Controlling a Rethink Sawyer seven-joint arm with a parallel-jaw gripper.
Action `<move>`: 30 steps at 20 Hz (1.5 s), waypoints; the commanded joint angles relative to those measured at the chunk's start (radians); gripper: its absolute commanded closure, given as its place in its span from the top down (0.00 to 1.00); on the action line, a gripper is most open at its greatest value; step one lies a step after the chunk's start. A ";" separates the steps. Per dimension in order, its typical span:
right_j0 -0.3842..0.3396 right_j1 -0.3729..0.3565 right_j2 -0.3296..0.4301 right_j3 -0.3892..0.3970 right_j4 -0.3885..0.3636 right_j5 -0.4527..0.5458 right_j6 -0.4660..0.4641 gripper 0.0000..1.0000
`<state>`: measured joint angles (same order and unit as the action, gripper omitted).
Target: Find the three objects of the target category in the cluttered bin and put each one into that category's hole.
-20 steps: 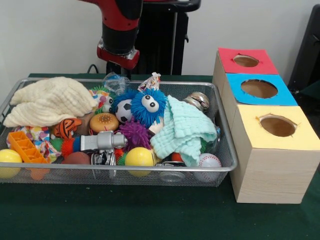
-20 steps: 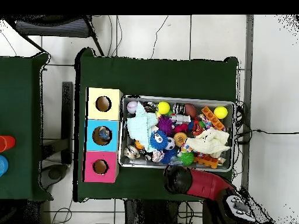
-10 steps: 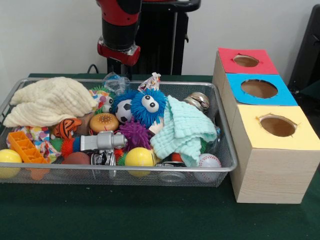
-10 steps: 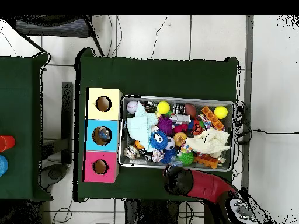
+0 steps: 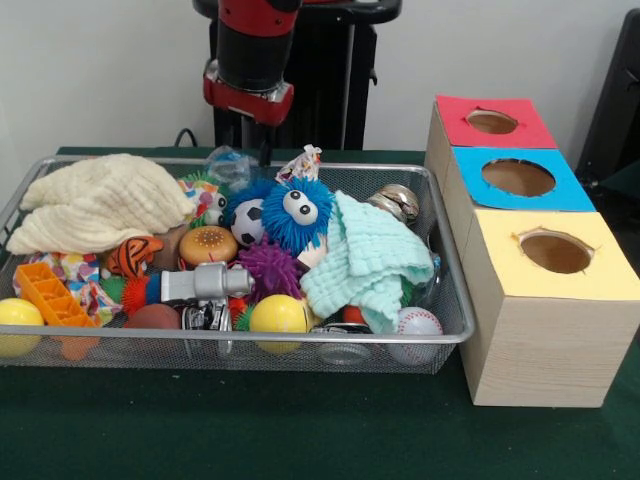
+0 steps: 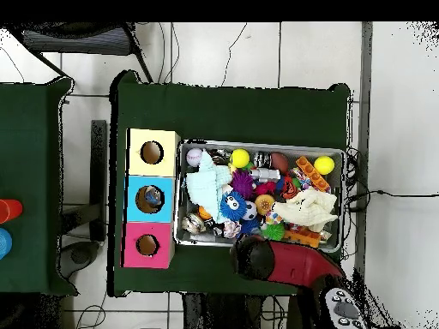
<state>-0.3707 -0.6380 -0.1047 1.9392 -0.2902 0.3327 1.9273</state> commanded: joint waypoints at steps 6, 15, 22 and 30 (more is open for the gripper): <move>-0.009 -0.082 0.125 -0.234 -0.049 -0.150 -0.007 1.00; -0.029 -0.065 0.156 -0.274 -0.067 -0.115 -0.036 1.00; -0.035 0.038 0.161 -0.283 -0.030 0.171 -0.104 1.00; -0.090 0.202 0.286 -0.509 -0.047 0.627 -0.340 1.00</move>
<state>-0.4131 -0.6002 -0.0031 1.6255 -0.2915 0.6061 1.9242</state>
